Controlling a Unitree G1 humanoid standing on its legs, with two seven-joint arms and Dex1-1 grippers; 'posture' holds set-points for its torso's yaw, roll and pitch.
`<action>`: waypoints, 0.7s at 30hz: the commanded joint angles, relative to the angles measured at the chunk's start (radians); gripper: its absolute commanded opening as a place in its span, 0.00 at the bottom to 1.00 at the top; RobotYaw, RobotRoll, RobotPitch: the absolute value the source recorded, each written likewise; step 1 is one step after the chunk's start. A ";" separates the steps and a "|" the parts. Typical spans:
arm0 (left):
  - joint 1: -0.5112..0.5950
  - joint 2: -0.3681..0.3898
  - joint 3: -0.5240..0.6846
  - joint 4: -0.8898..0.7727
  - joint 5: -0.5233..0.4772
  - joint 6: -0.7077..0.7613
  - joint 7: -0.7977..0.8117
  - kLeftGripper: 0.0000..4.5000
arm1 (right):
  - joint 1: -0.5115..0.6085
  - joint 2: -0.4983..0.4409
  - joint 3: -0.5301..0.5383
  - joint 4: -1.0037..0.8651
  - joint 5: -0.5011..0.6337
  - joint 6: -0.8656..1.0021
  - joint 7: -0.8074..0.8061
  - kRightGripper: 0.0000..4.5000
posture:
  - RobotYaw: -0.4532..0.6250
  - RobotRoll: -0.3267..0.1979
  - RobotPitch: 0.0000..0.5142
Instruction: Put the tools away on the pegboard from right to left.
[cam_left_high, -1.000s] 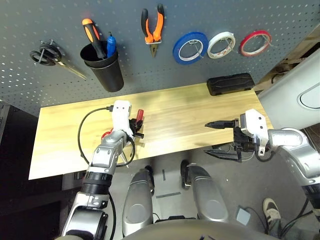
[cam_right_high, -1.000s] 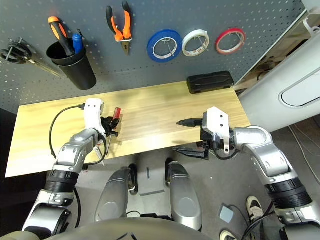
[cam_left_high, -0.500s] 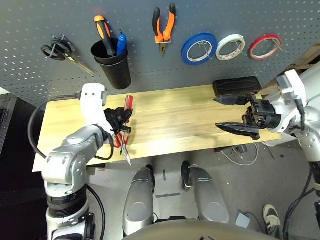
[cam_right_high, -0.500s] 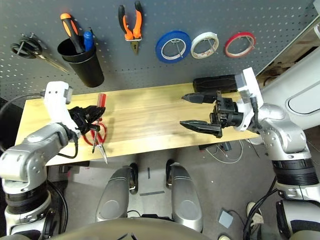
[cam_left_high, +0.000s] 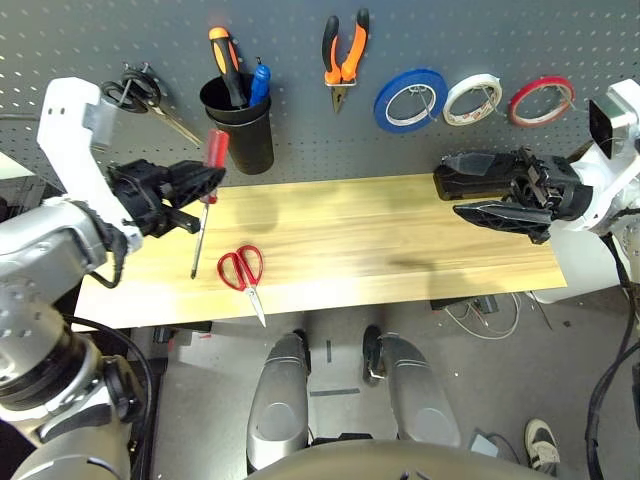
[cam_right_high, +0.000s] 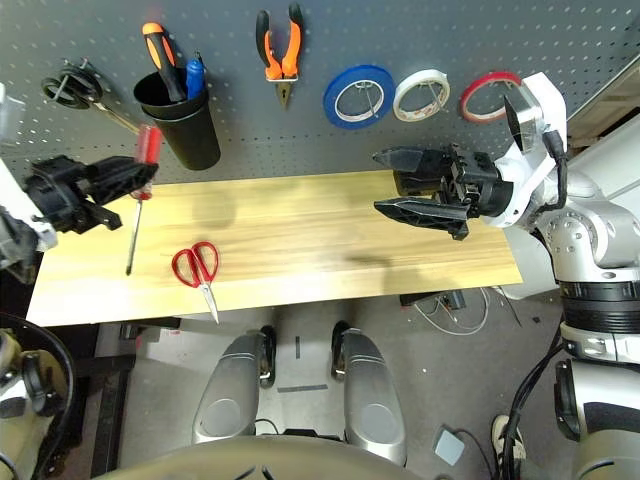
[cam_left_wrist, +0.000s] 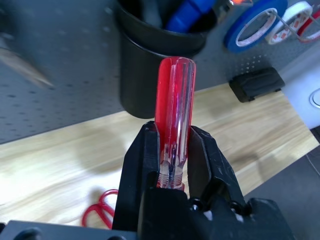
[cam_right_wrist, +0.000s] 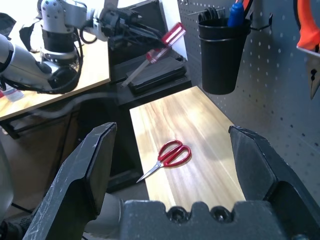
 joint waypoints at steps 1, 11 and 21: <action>-0.036 0.000 0.050 0.052 -0.023 0.017 0.017 0.19 | -0.010 0.000 -0.028 0.010 0.003 0.000 -0.008 1.00 | 0.54 0.62 0.30; -0.292 -0.115 0.135 0.194 0.012 -0.027 0.125 0.19 | -0.027 0.007 -0.032 0.017 0.001 -0.002 -0.024 1.00 | 0.52 0.62 0.29; -0.466 -0.225 0.177 0.317 0.048 -0.254 0.298 0.19 | -0.026 0.021 -0.038 0.015 -0.007 -0.020 -0.051 1.00 | 0.51 0.62 0.30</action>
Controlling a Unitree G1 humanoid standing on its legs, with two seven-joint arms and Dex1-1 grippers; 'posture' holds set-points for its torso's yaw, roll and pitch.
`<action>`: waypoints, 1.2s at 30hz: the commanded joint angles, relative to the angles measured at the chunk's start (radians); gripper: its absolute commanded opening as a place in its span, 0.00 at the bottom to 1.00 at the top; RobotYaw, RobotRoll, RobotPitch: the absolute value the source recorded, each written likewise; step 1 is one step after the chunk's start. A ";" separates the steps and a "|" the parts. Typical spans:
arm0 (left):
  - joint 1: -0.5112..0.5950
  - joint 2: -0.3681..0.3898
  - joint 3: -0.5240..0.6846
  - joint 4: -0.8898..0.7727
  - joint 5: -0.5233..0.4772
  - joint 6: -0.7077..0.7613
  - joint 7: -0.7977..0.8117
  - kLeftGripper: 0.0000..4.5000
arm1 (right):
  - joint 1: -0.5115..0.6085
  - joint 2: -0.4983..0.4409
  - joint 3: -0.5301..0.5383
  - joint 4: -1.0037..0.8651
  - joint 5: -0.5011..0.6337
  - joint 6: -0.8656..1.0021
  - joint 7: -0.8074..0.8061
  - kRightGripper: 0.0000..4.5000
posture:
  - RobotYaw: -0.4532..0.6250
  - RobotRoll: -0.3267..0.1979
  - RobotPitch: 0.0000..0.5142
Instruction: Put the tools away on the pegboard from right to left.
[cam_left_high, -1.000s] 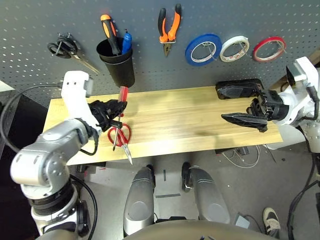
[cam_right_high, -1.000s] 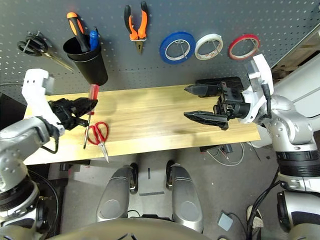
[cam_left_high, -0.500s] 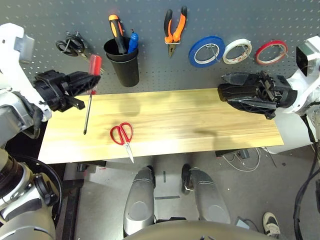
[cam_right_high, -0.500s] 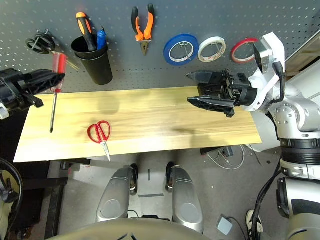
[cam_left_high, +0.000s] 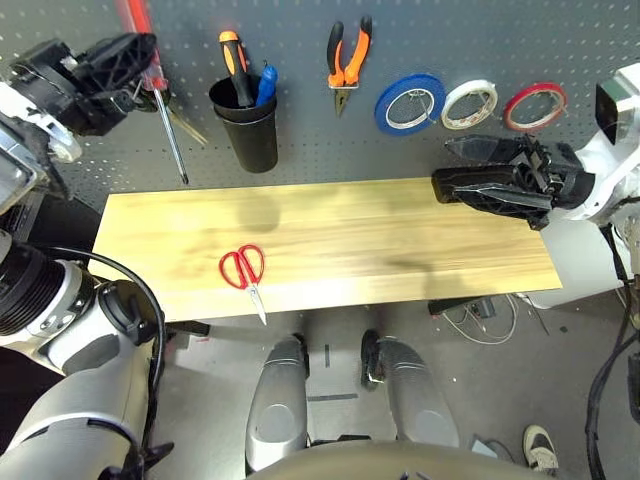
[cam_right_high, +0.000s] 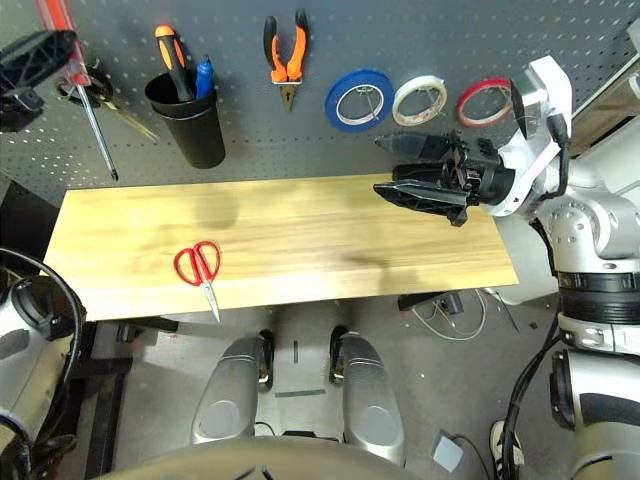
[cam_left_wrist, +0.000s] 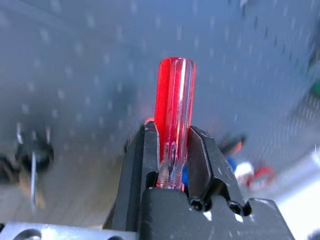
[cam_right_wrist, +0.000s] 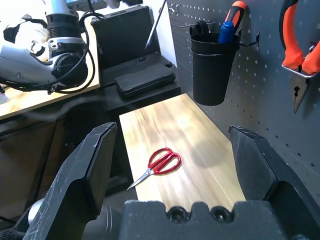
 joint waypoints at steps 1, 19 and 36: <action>-0.050 -0.032 0.021 0.024 0.008 -0.119 0.064 0.19 | 0.004 0.005 -0.027 -0.004 -0.004 -0.013 -0.012 1.00 | 0.51 0.62 0.30; -0.032 -0.243 -0.101 0.083 -0.070 -0.530 0.185 0.19 | -0.007 0.021 -0.036 0.000 -0.011 -0.026 -0.040 1.00 | 0.50 0.62 0.32; 0.157 -0.276 -0.398 0.231 0.185 -1.069 0.107 0.19 | 0.009 0.030 -0.042 -0.018 0.000 -0.028 -0.056 1.00 | 0.48 0.62 0.34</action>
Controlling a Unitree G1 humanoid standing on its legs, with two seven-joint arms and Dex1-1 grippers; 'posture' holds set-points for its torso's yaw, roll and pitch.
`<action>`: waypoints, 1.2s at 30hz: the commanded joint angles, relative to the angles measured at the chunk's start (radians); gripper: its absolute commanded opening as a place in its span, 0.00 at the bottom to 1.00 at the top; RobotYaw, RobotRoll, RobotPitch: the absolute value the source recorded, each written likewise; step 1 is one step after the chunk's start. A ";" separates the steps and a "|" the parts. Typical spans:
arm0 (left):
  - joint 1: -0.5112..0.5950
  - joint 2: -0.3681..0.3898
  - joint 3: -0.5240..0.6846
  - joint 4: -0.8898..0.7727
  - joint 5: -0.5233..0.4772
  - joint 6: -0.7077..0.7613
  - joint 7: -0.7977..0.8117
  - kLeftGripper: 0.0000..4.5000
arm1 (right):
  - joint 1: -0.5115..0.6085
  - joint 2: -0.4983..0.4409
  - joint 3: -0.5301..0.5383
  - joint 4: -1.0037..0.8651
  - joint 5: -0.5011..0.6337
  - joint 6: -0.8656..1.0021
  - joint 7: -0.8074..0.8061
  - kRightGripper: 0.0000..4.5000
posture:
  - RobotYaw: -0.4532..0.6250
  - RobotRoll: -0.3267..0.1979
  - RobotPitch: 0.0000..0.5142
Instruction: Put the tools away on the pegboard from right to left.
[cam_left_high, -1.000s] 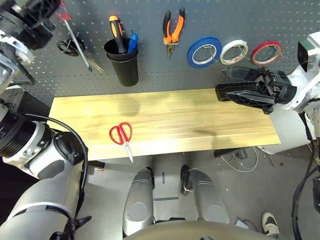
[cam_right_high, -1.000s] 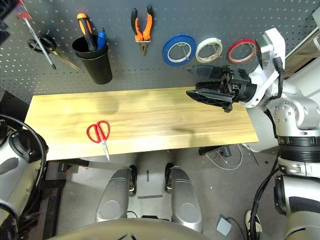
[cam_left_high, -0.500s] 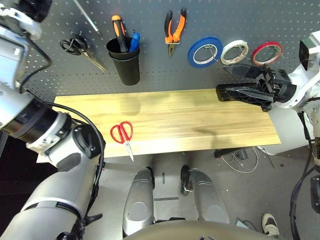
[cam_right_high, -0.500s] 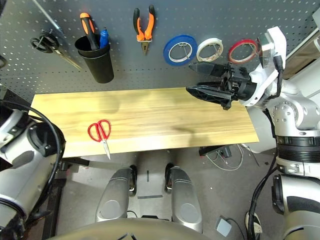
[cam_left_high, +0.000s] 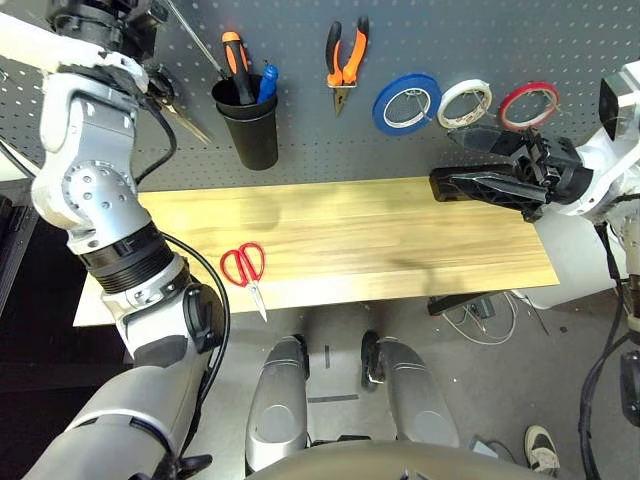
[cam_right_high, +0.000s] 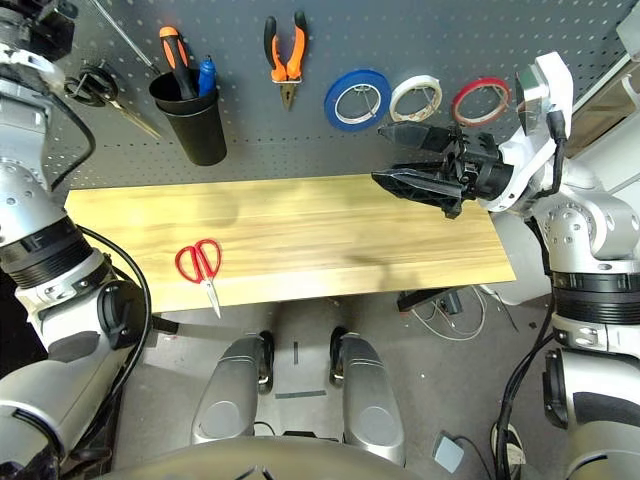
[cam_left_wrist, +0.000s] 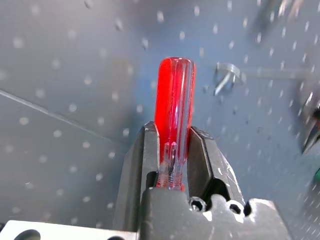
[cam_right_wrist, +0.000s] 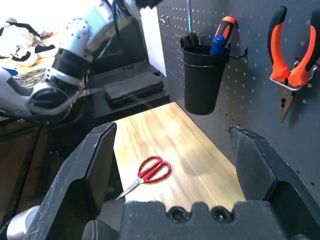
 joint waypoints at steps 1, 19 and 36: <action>0.031 -0.023 -0.056 0.024 0.045 -0.081 -0.014 0.19 | 0.012 0.003 -0.024 -0.019 0.007 -0.003 -0.004 1.00 | 0.48 0.62 0.34; 0.097 0.119 -0.100 -0.026 0.009 0.029 -0.087 1.00 | 0.033 0.011 -0.018 -0.038 0.023 0.006 -0.007 1.00 | 0.48 0.62 0.37; 0.264 0.396 -0.051 -0.378 -0.762 0.675 -0.097 1.00 | 0.082 0.142 0.193 0.019 -0.186 -0.116 0.005 1.00 | 0.54 0.62 0.43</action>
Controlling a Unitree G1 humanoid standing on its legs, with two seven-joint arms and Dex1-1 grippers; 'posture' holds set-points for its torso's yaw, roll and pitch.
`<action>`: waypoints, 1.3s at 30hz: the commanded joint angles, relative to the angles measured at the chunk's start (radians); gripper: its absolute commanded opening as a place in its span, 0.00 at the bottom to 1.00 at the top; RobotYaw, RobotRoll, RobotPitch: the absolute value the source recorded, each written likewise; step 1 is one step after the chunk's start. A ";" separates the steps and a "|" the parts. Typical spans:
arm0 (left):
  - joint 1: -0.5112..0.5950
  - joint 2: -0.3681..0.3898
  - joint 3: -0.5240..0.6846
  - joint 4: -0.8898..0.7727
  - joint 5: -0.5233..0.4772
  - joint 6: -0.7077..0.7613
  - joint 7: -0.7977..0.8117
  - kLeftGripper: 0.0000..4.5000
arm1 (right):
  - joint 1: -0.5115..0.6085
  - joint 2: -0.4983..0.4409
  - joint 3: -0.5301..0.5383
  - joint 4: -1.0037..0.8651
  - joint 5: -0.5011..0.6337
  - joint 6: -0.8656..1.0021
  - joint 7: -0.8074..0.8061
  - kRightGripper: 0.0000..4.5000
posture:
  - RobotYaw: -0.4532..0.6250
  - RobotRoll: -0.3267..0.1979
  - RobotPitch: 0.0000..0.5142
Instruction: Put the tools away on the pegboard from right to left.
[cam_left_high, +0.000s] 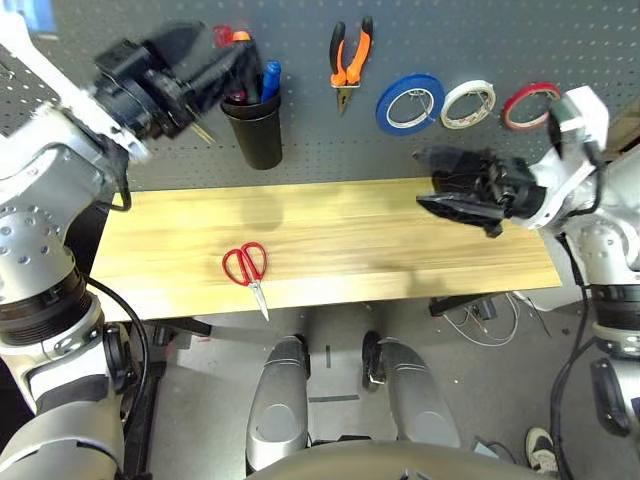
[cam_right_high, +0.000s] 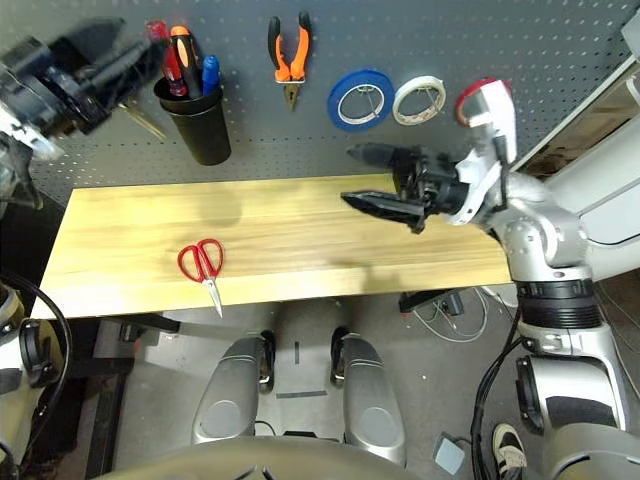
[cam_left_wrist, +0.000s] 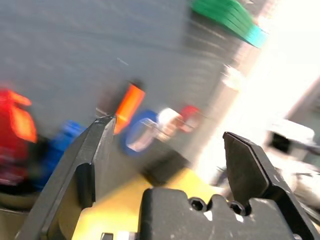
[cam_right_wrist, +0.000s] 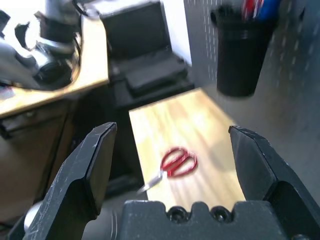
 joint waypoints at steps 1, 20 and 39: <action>0.101 -0.008 -0.029 -0.056 -0.081 0.050 0.083 1.00 | 0.039 0.014 0.043 0.020 -0.071 -0.073 0.012 1.00 | 0.53 0.62 0.44; 0.656 -0.151 -0.260 0.187 0.580 -0.265 0.166 1.00 | 0.214 0.097 0.163 -0.041 -0.260 -0.226 -0.107 1.00 | 0.45 0.62 0.63; 0.589 -0.296 -0.219 0.530 0.949 -0.505 0.290 1.00 | 0.280 0.065 0.117 -0.170 -0.174 -0.162 -0.138 1.00 | 0.40 0.62 0.68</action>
